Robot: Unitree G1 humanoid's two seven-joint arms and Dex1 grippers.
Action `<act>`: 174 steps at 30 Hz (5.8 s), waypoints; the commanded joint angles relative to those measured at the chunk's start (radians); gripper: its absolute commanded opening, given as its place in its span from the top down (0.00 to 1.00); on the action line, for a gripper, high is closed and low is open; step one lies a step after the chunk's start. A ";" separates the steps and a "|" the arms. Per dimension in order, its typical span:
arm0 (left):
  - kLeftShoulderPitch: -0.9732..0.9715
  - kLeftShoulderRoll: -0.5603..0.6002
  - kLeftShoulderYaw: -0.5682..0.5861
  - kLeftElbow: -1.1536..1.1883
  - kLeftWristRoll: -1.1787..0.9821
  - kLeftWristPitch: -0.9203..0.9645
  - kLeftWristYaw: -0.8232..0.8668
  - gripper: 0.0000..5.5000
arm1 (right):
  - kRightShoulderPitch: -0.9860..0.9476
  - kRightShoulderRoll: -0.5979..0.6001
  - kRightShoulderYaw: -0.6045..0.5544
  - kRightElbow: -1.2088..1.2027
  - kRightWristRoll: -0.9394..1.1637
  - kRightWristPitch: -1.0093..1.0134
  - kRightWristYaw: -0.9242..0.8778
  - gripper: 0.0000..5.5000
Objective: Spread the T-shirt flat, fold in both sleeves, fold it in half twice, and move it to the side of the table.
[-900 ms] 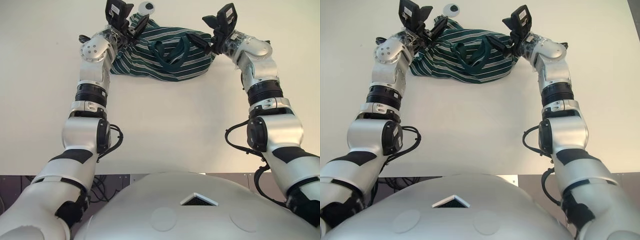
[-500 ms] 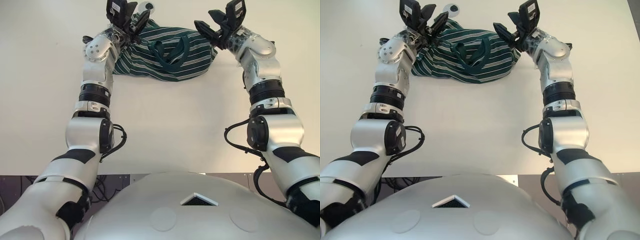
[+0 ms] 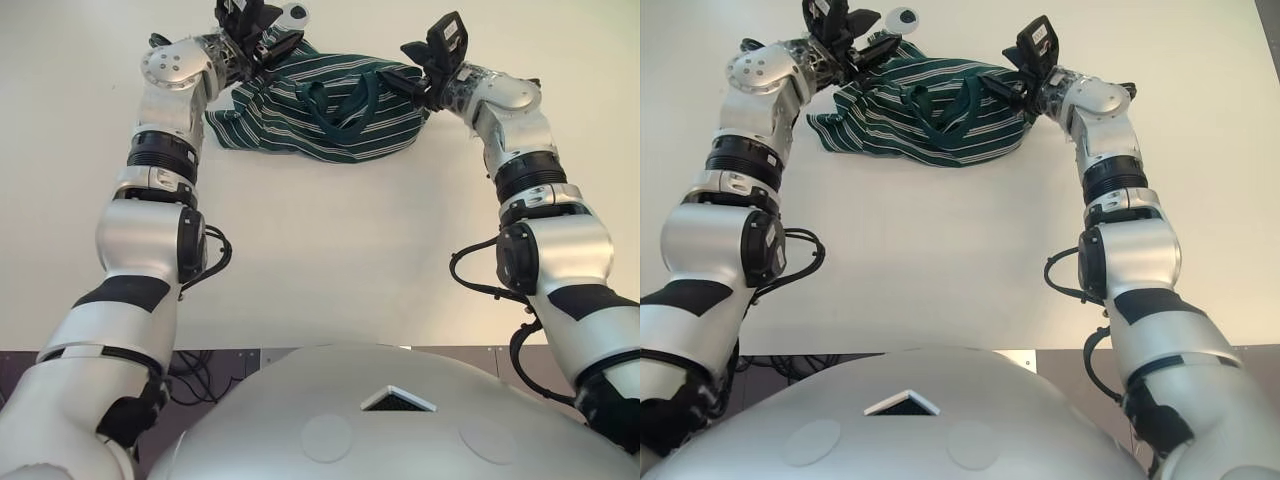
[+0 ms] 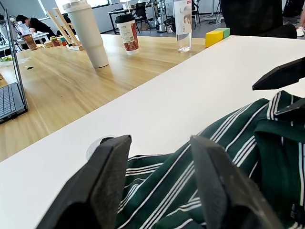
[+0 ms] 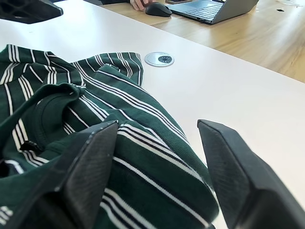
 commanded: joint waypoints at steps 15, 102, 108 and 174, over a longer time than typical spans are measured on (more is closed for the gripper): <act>-0.101 0.012 -0.053 0.092 0.082 -0.114 -0.078 0.59 | -0.122 -0.046 0.089 0.071 -0.102 -0.032 0.185 0.44; 0.073 0.037 0.133 -0.157 -0.114 0.007 -0.251 1.00 | 0.086 -0.072 -0.057 -0.465 0.140 0.172 0.209 0.99; 0.062 0.054 0.151 -0.241 -0.150 0.017 -0.203 1.00 | 0.062 -0.091 -0.066 -0.508 0.140 0.183 0.196 0.99; 0.274 0.581 -0.158 -1.224 -0.466 0.784 -0.290 1.00 | 0.263 -0.470 0.124 -1.218 0.632 0.760 0.075 0.99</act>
